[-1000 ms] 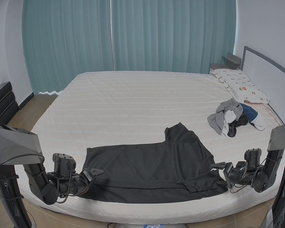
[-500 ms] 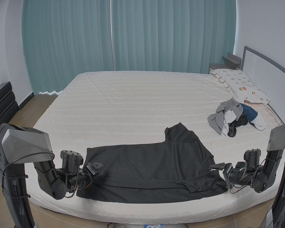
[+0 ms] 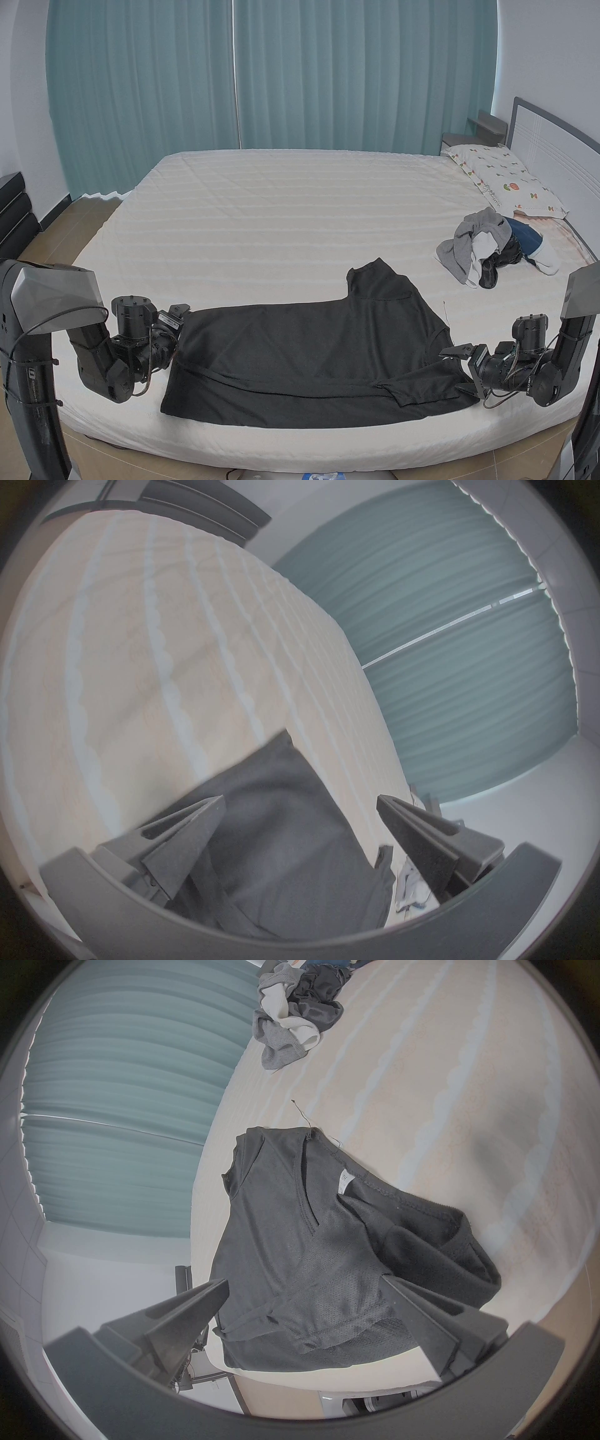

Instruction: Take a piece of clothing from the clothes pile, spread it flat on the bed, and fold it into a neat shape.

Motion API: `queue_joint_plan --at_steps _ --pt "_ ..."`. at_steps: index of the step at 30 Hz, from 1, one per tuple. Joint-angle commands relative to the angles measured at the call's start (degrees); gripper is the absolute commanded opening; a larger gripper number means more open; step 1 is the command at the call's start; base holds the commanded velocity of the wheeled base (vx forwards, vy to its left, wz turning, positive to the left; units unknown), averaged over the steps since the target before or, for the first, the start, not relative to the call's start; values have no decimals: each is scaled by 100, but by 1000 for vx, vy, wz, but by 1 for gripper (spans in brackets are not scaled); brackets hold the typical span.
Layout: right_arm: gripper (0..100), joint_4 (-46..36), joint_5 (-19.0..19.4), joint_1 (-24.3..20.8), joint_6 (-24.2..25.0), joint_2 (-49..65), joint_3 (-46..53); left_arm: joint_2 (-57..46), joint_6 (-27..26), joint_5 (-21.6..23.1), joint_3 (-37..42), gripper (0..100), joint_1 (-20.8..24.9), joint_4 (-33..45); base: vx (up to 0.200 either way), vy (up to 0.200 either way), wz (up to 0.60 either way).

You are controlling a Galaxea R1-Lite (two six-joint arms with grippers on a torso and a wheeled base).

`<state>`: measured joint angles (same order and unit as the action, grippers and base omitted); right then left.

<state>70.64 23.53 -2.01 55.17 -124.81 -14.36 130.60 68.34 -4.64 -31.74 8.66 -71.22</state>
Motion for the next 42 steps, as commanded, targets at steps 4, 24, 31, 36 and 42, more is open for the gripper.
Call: queue_joint_plan --at_steps 4,24,31,36,42 --pt "100 2 3 -1 2 -9 -5 -26 39 16 10 100 -391 -15 0 0 0" --pt "100 1355 -577 -71 2 -553 399 -614 118 930 1294 100 -567 -112 0 0 0" --pt "100 1874 -709 -71 -147 -650 636 -623 109 930 1294 100 -575 -112 0 0 0" --pt "100 1874 -771 17 -393 -466 707 -623 101 930 1285 100 -575 -112 0 0 0" --pt "100 1874 -885 -71 -437 -685 584 -571 -5 930 1285 100 -567 -120 0 0 0"
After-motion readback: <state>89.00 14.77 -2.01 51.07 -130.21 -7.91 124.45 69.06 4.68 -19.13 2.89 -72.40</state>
